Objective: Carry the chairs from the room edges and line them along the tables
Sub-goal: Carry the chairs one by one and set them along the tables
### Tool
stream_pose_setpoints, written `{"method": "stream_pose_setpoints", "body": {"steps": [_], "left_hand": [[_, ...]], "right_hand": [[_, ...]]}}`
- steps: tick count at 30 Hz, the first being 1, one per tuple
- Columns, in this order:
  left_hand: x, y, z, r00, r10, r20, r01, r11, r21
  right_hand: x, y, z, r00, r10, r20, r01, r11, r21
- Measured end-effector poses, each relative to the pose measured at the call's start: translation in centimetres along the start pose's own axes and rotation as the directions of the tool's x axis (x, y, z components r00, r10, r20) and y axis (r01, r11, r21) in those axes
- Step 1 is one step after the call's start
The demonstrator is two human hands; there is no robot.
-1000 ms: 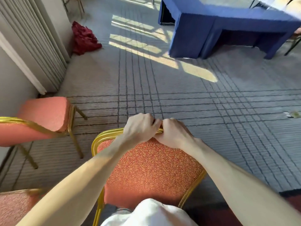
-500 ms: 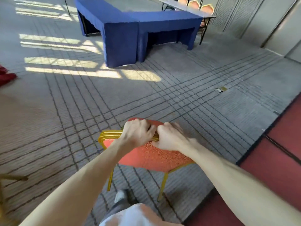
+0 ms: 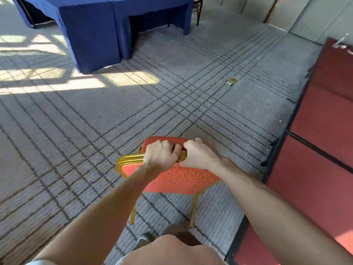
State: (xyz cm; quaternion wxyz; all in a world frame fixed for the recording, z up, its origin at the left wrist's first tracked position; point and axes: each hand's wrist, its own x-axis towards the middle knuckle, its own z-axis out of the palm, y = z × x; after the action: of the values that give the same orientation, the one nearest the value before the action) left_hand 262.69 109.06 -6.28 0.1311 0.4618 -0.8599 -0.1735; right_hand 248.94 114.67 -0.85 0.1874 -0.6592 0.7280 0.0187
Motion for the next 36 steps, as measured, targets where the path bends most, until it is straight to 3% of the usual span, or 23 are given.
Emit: {"method": "stream_pose_setpoints", "body": {"steps": [8,12,20,26,32,36], "left_hand": [[12.2,-1.6,-1.5,0.990,0.097,-0.106,-0.093,0.995,0.042],[18.6,-1.5,-2.3,0.990,0.075,-0.115,-0.068,0.996,0.061],[33.4,-2.2,-3.5,0.995,-0.038,-0.096,0.040,0.999,0.019],[41.5,-3.4,-3.3,0.999,-0.017,-0.044,0.018,0.999,0.034],[49.7,-5.0,-2.9,0.999,-0.043,0.001,0.043,0.999,0.012],[54.9,-5.4,-2.4,0.997,-0.080,0.000,0.080,0.997,-0.015]], "right_hand": [[10.0,3.7,-2.5,0.948,0.166,-0.273,-0.119,0.976,0.183],[15.8,6.3,-4.3,0.902,0.120,-0.416,-0.058,0.985,0.160],[28.0,10.9,-11.5,0.929,0.100,-0.356,-0.013,0.971,0.238],[34.9,13.9,-14.2,0.942,0.079,-0.326,0.018,0.958,0.285],[42.9,15.8,-16.5,0.930,0.094,-0.356,-0.008,0.972,0.235],[48.1,17.6,-18.4,0.956,0.049,-0.291,0.005,0.983,0.182]]}}
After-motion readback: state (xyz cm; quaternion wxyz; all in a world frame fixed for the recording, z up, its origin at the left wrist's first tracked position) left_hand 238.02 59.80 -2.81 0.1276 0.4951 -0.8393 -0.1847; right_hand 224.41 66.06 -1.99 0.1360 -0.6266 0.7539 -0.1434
